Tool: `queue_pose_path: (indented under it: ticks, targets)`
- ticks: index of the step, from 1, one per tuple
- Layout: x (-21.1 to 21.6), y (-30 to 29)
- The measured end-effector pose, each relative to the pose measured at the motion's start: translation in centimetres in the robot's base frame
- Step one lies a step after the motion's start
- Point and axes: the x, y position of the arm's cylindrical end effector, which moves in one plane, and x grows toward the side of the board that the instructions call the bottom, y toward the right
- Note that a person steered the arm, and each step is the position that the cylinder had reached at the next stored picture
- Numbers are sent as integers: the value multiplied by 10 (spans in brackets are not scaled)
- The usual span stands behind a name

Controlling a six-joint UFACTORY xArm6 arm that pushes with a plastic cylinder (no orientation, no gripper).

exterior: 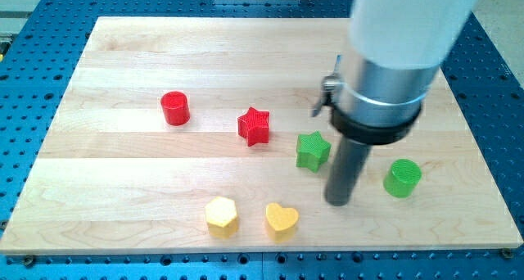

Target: Place the green blocks parallel to each other

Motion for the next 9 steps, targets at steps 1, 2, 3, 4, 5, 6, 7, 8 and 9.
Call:
queue_pose_path:
  ticks: [1, 2, 3, 4, 5, 6, 7, 8, 9]
  targets:
    - [-31, -1]
    - [-11, -5]
    - [-7, -49]
    - [-38, -42]
    - [-45, -35]
    - [-58, 4]
    - [-35, 5]
    - [6, 43]
    - [5, 74]
